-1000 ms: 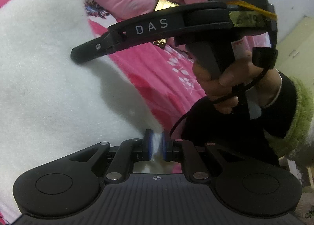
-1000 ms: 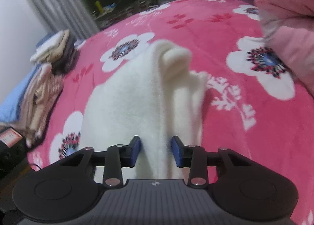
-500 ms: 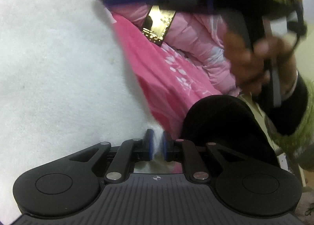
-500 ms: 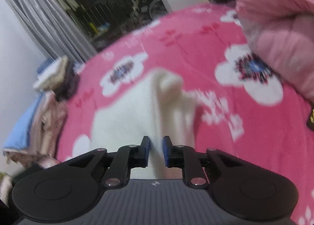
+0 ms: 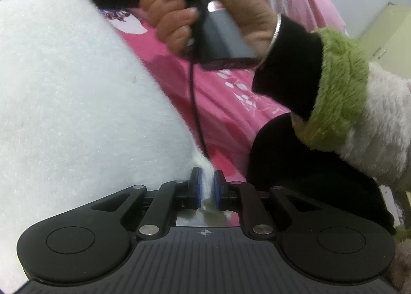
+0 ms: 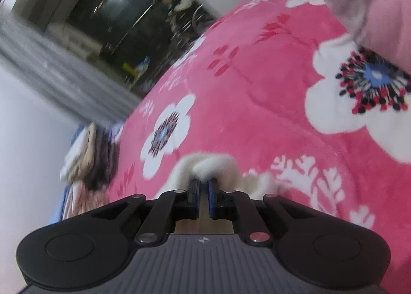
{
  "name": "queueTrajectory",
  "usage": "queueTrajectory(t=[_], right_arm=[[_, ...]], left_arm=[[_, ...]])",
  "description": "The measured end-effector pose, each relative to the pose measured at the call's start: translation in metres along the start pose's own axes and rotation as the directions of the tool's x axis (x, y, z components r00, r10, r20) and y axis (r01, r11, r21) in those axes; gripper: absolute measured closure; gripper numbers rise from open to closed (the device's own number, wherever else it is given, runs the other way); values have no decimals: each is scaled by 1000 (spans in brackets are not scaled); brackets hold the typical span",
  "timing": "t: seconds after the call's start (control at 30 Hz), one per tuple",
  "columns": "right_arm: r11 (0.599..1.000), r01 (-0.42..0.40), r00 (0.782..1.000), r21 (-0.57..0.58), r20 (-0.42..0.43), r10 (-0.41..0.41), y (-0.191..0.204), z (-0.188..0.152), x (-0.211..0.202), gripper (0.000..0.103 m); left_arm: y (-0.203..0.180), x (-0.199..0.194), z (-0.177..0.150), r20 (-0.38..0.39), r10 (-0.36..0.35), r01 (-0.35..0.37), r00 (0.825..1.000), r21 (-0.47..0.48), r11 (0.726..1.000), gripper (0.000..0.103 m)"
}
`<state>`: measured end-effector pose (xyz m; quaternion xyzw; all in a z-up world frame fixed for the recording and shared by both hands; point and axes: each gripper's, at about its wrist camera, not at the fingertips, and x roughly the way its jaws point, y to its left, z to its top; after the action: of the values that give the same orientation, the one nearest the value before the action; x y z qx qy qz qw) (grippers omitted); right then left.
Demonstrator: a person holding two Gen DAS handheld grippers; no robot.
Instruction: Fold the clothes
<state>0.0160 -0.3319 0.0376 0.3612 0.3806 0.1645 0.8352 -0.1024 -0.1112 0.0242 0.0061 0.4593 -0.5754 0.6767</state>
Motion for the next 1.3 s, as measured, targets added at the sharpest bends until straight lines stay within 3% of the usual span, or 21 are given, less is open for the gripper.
queueTrajectory(t=[0.17,0.3,0.47,0.53,0.57,0.63,0.67,0.73,0.83,0.93,1.03,1.1,1.13,1.2,1.3], right_arm=[[1000,-11,1000,20,26,10,-3,-1,-20,92],[999,-35,994,18,107,33,7,1,-61,92],[976,-126,987,-179,77,141,50,-5,-63,92],[948,-60,995,-312,56,81,65,-16,-48,92],[929,11,999,-370,49,8,64,-24,-37,93],[865,158,987,-477,57,-150,59,-42,-11,99],[858,179,983,-482,59,-173,57,-44,-7,99],[869,175,984,-463,63,-164,57,-39,-10,100],[828,221,975,-516,131,-179,73,-37,-23,100],[799,226,967,-557,226,-117,101,-39,-50,96],[773,177,974,-609,222,-48,118,-41,-47,96],[730,209,974,-651,208,-93,122,-47,-30,96],[726,226,972,-649,205,-119,115,-48,-21,96],[742,264,964,-617,200,-176,90,-49,-1,103],[751,312,950,-582,193,-245,61,-50,23,103]], left_arm=[[1,2,2,-8,-6,6,1000,-4,1000,91],[4,3,5,-14,-5,5,1000,-9,1000,91],[4,5,8,-21,6,-6,1000,-23,1000,91],[2,7,9,-24,18,-19,1000,-29,999,91],[1,8,9,-26,24,-25,999,-31,999,91],[-4,10,11,-32,37,-38,999,-32,999,91],[-5,11,12,-33,45,-46,998,-30,999,91],[-7,12,14,-34,49,-50,998,-35,998,91],[-7,11,13,-29,51,-53,998,-36,998,91],[-7,11,12,-23,50,-51,998,-35,998,91],[-6,10,10,-16,49,-50,999,-38,998,91],[-4,9,9,-14,48,-49,999,-37,998,91],[-4,9,9,-13,48,-48,999,-37,998,91],[-3,7,8,-4,47,-48,999,-34,998,91],[-2,-1,8,2,43,-43,999,-44,998,91]])
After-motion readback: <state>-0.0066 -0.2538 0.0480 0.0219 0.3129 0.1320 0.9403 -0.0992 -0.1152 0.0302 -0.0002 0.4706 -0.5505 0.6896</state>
